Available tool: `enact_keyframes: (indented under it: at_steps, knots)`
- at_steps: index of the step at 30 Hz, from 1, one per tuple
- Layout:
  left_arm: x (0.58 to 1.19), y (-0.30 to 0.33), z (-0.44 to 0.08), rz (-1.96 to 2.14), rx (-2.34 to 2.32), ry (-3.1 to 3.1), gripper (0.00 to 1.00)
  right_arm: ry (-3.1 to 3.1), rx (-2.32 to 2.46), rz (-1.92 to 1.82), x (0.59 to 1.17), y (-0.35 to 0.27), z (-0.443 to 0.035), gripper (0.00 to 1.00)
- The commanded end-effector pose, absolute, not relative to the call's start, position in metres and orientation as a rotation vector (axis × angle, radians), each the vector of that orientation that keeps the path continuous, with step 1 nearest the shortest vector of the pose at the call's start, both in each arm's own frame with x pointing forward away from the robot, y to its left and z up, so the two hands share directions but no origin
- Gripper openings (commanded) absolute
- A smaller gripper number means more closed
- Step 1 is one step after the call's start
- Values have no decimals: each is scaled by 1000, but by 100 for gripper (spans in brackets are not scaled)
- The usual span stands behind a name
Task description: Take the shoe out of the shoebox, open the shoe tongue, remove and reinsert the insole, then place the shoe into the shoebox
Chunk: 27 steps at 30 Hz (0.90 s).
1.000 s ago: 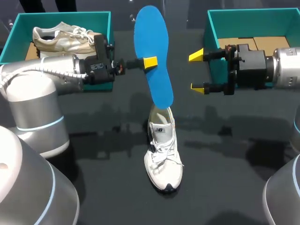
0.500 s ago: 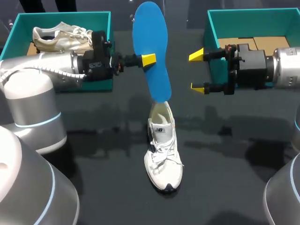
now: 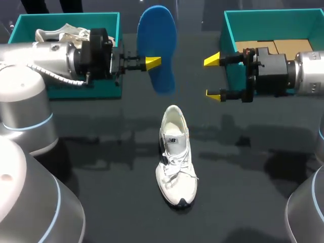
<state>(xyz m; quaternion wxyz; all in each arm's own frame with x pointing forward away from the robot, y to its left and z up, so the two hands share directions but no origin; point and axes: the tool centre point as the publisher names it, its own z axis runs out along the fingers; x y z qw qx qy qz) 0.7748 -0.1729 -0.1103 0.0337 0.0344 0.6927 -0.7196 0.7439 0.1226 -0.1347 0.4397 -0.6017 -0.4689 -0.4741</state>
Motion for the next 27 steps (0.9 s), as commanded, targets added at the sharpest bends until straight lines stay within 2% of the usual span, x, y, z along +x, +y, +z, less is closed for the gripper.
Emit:
enact_keyframes:
  at_steps: [1, 7, 14, 18, 21, 27]
  knots:
    - [775, -169, -108, -2020, 375, 2096, 0, -1165, -1499, -1176, 744, 125, -135, 100]
    - [775, -169, -108, -2020, 375, 2096, 0, -1165, -1499, -1176, 744, 125, -135, 100]
    - [761, -169, -107, -1867, 685, 1890, 0, -1165, -1499, -1176, 744, 125, -135, 100]
    - [754, -167, -106, -1617, 879, 1693, 0, -1165, -1499, -1176, 744, 125, -135, 100]
    - [747, -167, -115, -1247, 1099, 1477, 0, -1165, -1499, -1176, 744, 125, -135, 100]
    - [747, -167, -115, -1247, 1099, 1477, 0, -1165, -1499, -1176, 744, 125, -135, 100]
